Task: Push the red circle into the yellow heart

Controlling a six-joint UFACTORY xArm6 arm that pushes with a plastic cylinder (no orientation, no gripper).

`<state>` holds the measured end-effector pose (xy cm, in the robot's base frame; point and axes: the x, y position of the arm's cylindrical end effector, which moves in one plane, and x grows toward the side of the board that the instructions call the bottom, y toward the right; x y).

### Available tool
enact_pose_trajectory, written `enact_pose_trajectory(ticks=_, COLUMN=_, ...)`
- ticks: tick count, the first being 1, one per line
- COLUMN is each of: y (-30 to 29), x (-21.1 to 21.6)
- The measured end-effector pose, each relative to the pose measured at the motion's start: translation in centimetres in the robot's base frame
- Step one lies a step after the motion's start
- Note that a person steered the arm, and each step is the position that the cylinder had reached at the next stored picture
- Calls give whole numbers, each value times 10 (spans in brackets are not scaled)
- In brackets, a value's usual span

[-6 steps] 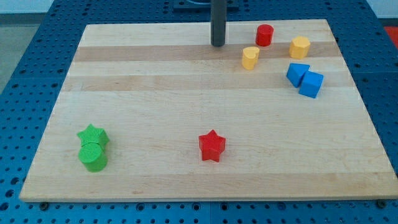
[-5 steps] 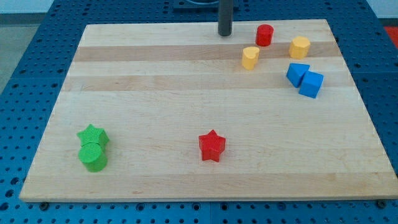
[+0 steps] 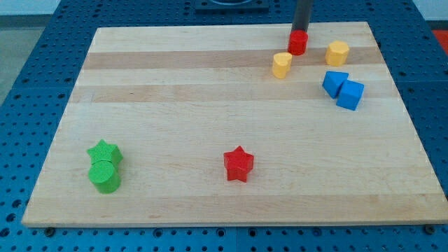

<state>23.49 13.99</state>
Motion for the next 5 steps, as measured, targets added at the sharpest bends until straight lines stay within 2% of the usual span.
enact_pose_trajectory(ticks=5, y=0, x=105)
